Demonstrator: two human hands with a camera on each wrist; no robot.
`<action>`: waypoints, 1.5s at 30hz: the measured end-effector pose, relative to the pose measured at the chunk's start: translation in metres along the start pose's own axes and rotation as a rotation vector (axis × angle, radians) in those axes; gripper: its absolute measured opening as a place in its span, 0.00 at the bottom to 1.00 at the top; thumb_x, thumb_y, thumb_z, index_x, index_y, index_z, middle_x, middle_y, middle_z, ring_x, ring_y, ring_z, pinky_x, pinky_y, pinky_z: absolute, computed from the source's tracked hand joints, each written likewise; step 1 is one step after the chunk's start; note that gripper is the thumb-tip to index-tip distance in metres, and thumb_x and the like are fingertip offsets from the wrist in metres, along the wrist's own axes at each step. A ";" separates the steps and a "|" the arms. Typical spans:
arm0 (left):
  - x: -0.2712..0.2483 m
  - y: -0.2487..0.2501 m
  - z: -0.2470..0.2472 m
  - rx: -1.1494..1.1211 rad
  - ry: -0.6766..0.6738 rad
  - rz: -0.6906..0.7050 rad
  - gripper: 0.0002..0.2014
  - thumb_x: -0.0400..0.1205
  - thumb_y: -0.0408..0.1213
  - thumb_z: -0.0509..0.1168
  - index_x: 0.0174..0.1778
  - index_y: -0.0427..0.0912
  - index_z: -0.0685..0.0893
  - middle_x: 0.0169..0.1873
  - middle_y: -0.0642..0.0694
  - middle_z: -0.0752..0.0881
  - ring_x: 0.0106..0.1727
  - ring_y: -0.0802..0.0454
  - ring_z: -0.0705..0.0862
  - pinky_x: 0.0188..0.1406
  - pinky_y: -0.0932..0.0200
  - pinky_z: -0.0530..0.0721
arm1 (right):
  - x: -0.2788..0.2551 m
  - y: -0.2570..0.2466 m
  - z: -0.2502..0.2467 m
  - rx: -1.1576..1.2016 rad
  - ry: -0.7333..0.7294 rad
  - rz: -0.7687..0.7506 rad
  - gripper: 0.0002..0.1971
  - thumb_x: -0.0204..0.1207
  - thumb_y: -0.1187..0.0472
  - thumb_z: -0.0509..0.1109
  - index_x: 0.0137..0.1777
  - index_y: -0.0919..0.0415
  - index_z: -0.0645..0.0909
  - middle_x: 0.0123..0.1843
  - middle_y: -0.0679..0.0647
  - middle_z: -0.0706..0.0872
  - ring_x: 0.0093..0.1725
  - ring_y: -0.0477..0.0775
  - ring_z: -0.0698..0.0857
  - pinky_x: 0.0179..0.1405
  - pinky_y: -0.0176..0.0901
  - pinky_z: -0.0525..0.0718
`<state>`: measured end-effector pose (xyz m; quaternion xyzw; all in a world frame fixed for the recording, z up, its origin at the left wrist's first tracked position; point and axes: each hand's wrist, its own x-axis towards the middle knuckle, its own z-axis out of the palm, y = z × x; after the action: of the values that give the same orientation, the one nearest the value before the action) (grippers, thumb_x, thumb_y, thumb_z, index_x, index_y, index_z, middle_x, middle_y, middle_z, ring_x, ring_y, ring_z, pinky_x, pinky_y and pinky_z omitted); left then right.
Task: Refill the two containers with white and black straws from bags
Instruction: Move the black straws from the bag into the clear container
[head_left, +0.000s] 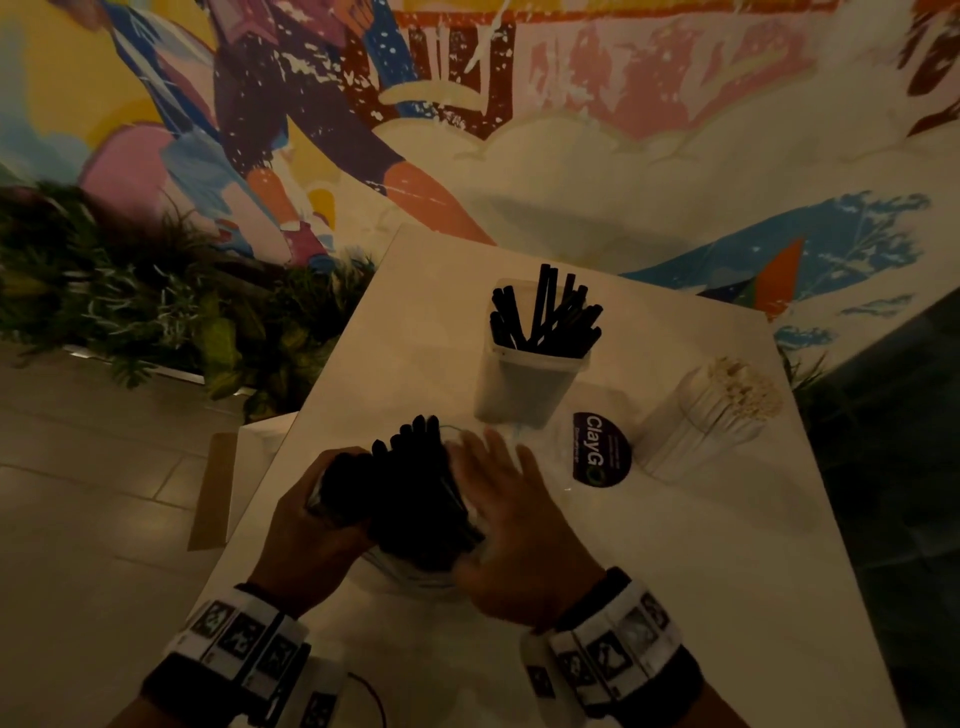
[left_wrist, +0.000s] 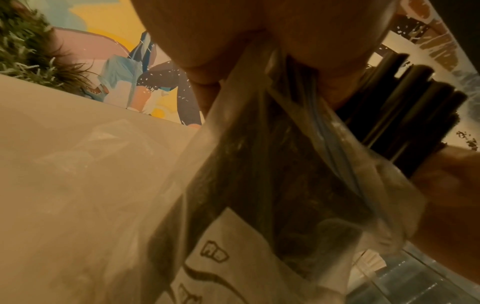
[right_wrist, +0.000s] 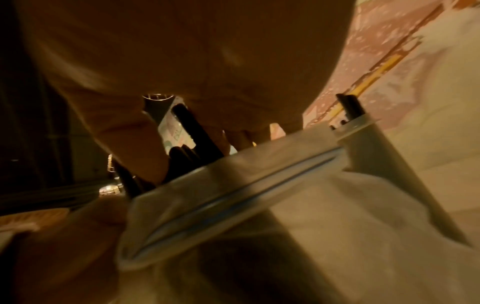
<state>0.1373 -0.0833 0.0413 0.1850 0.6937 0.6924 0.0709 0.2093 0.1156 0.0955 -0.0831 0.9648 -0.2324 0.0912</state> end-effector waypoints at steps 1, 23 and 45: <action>0.000 -0.001 0.000 0.009 0.005 0.001 0.24 0.58 0.46 0.74 0.51 0.65 0.81 0.51 0.52 0.86 0.50 0.58 0.86 0.49 0.67 0.85 | 0.000 -0.007 0.002 -0.005 -0.011 -0.040 0.48 0.72 0.50 0.65 0.84 0.51 0.37 0.86 0.47 0.38 0.82 0.46 0.29 0.82 0.52 0.29; -0.005 0.004 0.005 0.100 -0.113 0.020 0.31 0.53 0.56 0.79 0.53 0.64 0.79 0.53 0.59 0.85 0.55 0.61 0.84 0.55 0.65 0.84 | 0.000 0.025 0.041 0.841 0.633 0.087 0.11 0.68 0.60 0.81 0.46 0.43 0.89 0.43 0.39 0.92 0.46 0.41 0.90 0.47 0.32 0.86; -0.011 -0.009 0.003 0.010 -0.047 0.024 0.18 0.60 0.45 0.72 0.46 0.64 0.83 0.45 0.55 0.88 0.45 0.61 0.86 0.46 0.71 0.84 | 0.010 0.036 0.034 0.942 0.874 0.081 0.18 0.67 0.53 0.80 0.30 0.49 0.71 0.28 0.54 0.80 0.30 0.63 0.81 0.35 0.50 0.86</action>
<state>0.1467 -0.0842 0.0306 0.2096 0.6933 0.6851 0.0779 0.2024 0.1309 0.0475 0.1049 0.7099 -0.6399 -0.2750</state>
